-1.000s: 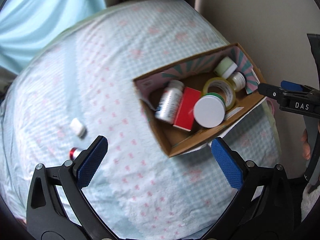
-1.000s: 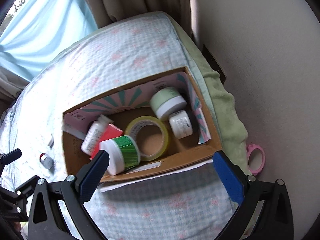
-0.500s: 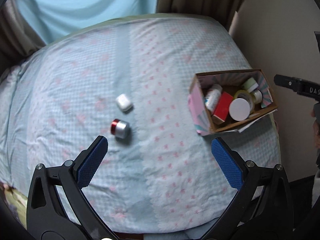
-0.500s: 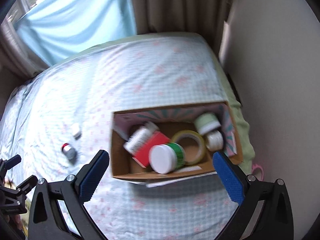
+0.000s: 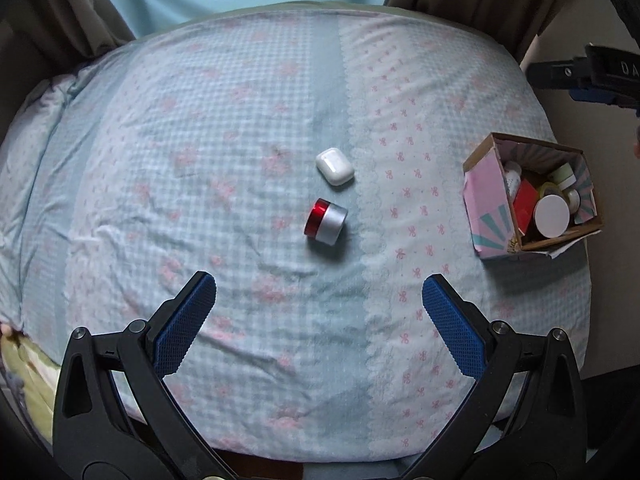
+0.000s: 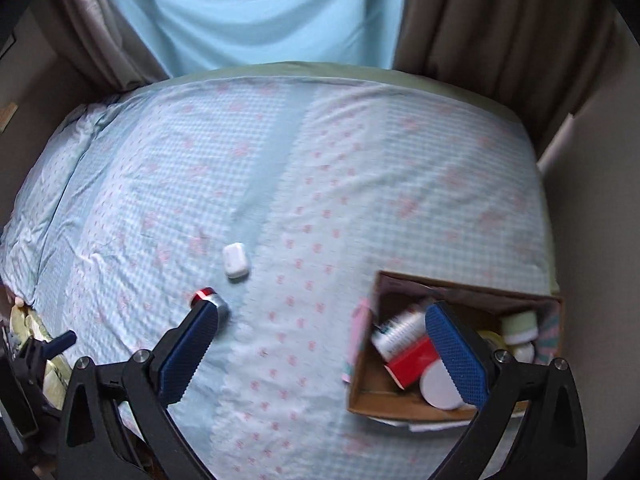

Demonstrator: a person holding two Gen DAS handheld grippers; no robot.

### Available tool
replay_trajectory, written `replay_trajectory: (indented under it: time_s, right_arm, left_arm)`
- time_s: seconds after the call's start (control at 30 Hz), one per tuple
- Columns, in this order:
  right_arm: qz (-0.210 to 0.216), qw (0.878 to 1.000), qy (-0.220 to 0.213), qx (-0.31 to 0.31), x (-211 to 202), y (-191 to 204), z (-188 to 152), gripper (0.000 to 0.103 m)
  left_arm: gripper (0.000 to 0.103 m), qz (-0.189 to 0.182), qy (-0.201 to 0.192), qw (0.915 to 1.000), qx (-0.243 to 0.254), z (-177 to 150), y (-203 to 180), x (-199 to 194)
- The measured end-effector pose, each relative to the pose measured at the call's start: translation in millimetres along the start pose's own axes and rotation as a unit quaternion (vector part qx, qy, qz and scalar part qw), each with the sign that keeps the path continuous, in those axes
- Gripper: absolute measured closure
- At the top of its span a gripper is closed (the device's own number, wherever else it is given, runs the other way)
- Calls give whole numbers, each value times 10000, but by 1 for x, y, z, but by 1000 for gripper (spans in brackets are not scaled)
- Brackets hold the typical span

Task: Organize rigid objects
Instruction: 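Move both tools back over the red-silver cap and earbud case, then grasp the red-silver cap with the left tool while the right tool grasps the earbud case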

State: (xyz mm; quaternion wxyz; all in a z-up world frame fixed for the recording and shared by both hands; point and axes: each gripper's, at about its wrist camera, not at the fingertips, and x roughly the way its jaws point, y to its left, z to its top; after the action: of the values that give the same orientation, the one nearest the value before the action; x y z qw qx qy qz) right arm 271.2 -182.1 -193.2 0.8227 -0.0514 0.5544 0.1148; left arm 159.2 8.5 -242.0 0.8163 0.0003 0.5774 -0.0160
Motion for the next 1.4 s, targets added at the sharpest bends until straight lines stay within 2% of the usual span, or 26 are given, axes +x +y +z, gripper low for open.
replay_trajectory:
  time_s: [0.2,0.43,0.57,0.67,0.83,0.9,0.97,1.03,1.1,1.13,1.2,1.27,1.37,1.4]
  right_arm:
    - [25,9965,497,-670,73,57,31,0]
    - [88,9870,1071,-1193,174,100,44,0]
    - [225,9794,1415,-1425,221,117,40,0]
    - [275,9738,1680,-1507,250,122,35,10]
    - [216,9682,1868,-1650,278,129,31,10]
    - [61,9653,1928,-1761,289,134,30,12]
    - [9,9629,1985,-1830,299,138,29,26]
    - [-6,9617,2027,-1843,308,140,28,29]
    - [26,9617,2025,-1848,312,141,27,36]
    - [31,9611,2035,-1867,315,141,28,43]
    - [-5,9594,2011,-1978,318,145,25,49]
    - [31,9590,2012,-1995,320,146,25,61]
    - [58,9572,2003,-2089,323,151,20,61]
    - [62,9570,1995,-2105,323,153,18,61]
  left_arm:
    - [0,-76,93,9996,-243,6,22,50]
    - [3,-201,-56,9976,-656,10,30,121]
    - [10,-256,-46,9980,-573,10,19,160]
    - [14,-294,24,9987,-404,12,8,182]
    - [17,-412,81,9987,-283,13,-3,204]
    - [23,-394,83,9989,-258,14,-5,211]
    - [26,-395,91,9989,-249,15,-6,217]
    - [28,-440,74,9987,-260,16,-6,222]
    - [35,-463,54,9987,-211,18,-7,226]
    - [37,-463,51,9988,-168,18,-9,228]
    - [45,-427,16,9990,-104,19,-12,230]
    - [50,-423,-20,9991,-88,21,-13,231]
    - [52,-535,-32,9985,-145,22,-10,232]
    - [56,-540,-38,9984,-151,21,-10,231]
